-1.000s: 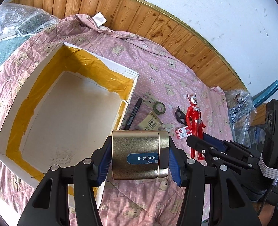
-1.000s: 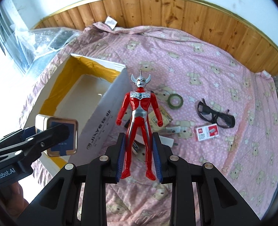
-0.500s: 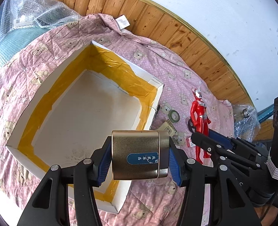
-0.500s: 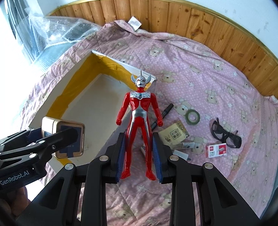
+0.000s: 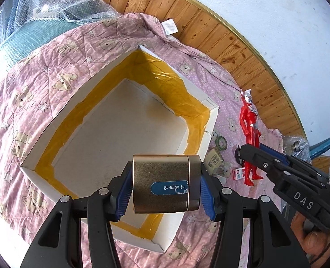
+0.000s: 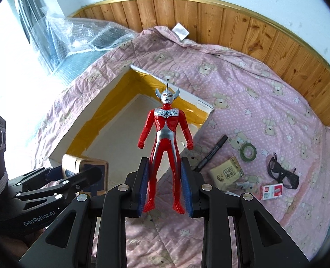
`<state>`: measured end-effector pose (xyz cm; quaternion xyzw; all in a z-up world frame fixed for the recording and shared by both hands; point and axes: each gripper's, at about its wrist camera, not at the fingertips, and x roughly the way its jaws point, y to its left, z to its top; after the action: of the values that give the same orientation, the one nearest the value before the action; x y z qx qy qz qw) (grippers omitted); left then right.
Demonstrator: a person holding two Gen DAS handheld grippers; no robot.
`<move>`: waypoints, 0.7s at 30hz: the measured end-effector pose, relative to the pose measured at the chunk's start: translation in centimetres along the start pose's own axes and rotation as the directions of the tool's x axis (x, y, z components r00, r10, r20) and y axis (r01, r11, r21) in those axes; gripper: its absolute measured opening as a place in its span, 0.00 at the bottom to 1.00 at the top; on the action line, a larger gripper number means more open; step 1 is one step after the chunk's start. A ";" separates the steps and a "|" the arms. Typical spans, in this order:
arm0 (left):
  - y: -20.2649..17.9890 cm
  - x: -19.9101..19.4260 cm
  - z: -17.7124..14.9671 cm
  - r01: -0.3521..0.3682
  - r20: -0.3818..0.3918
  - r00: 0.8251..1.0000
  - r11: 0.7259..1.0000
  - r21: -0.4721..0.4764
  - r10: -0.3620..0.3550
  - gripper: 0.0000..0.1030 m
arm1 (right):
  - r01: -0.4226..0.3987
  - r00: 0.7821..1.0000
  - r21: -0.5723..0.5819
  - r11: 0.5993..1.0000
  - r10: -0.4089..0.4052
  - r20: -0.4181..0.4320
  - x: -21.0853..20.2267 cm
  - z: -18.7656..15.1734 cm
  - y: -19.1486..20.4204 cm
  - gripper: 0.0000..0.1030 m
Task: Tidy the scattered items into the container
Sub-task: 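Carry the power bank and red figure over the white box with both grippers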
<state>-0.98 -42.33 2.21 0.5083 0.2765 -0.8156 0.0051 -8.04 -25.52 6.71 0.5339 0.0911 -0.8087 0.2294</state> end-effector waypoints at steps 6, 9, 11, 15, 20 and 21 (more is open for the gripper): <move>1.2 0.6 0.3 -0.014 -0.009 1.000 1.000 -0.027 0.014 0.53 | -0.022 1.000 -0.025 0.999 0.022 -0.013 1.1 1.2 1.2 0.28; 1.6 0.9 0.7 -0.018 -0.011 1.000 0.999 -0.039 0.018 0.53 | -0.028 0.999 -0.038 0.999 0.027 -0.022 1.7 1.6 1.8 0.28; 2.0 1.2 1.0 -0.022 -0.015 1.000 0.999 -0.047 0.021 0.53 | -0.032 0.999 -0.043 0.999 0.031 -0.031 2.3 1.9 2.0 0.28; 2.7 2.0 1.5 -0.032 -0.026 0.999 0.998 -0.061 0.030 0.53 | -0.040 0.998 -0.050 0.998 0.038 -0.049 3.4 2.4 2.3 0.28; 3.4 3.2 2.2 -0.045 -0.047 0.998 0.996 -0.072 0.042 0.53 | -0.048 0.996 -0.053 0.997 0.045 -0.072 4.9 3.1 2.5 0.28; 3.5 3.4 2.4 -0.048 -0.050 0.998 0.996 -0.073 0.044 0.53 | -0.050 0.996 -0.053 0.997 0.046 -0.076 5.1 3.2 2.5 0.28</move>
<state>-3.59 -45.49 -1.44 0.5334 0.2948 -0.7920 0.0359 -11.11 -30.40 3.61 0.5595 0.1091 -0.7795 0.2596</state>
